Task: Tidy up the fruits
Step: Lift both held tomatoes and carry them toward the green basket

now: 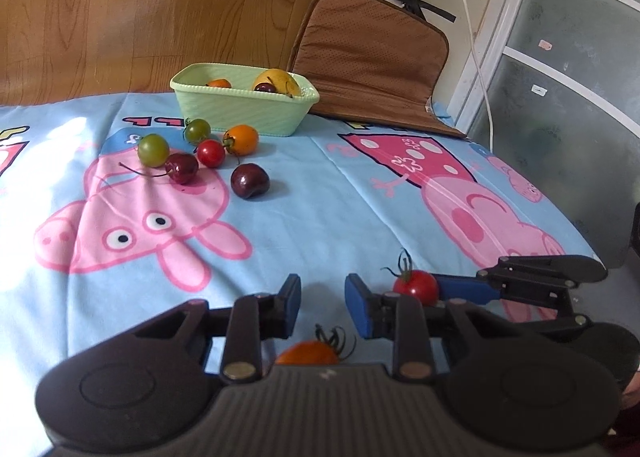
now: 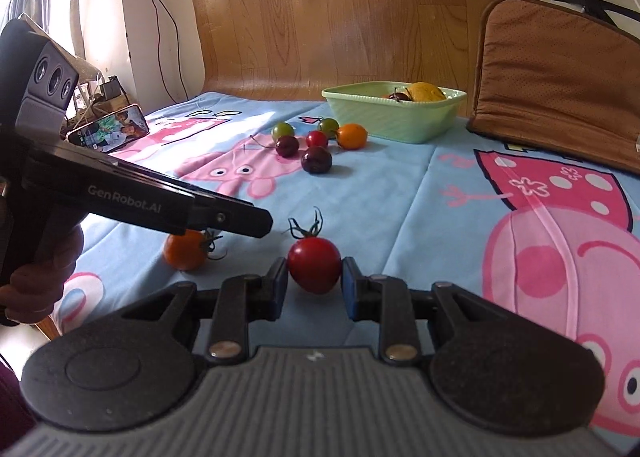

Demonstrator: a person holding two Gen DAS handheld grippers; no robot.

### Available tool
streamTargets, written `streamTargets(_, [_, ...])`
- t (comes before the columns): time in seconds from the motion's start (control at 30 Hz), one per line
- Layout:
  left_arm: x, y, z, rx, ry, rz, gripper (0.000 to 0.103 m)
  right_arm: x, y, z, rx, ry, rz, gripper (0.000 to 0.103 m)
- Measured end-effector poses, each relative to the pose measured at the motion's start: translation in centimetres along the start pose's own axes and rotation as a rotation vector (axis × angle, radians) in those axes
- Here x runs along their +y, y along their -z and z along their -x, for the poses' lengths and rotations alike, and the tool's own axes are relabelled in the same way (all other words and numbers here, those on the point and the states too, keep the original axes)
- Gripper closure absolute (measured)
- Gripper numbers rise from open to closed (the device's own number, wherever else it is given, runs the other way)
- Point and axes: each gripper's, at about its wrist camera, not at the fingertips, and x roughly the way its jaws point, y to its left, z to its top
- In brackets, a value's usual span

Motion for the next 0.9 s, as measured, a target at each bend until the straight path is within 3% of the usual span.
streamTargets(0.1, [0.4,0.0,0.8,-0.028,-0.027,-0.006,0.075,0.1,0.2,-0.3,0.001,-0.005,0.007,0.071])
streamTargets(0.23, [0.9,-0.4,3.4,-0.117,-0.085,-0.042,0.065,-0.1,0.1,-0.4,0.001,-0.015,-0.01,0.071])
streamTargets(0.37, [2.4,-0.5,6.5,-0.206,-0.131,-0.041,0.062,0.0,0.1,-0.6,0.001,-0.018,-0.008,0.07])
streamTargets(0.43, [3.7,-0.5,8.0,-0.245,-0.172,-0.023,0.059,-0.1,0.1,-0.6,0.0,-0.019,-0.009,0.07])
streamTargets(0.5, [5.3,-0.4,9.4,-0.266,-0.153,0.03,0.059,-0.1,0.1,-0.7,0.0,-0.021,-0.014,0.07])
streamTargets(0.57, [5.6,-0.1,9.8,-0.247,-0.089,0.031,0.059,0.0,0.1,-0.7,0.0,-0.02,-0.009,0.069])
streamTargets(0.77, [1.1,2.0,6.7,-0.141,0.053,-0.116,0.059,0.1,0.2,-0.8,-0.001,-0.009,-0.003,0.07])
streamTargets(0.9, [-0.7,2.9,3.8,-0.051,0.019,-0.192,0.058,0.3,0.4,-0.6,0.0,0.007,0.012,0.069])
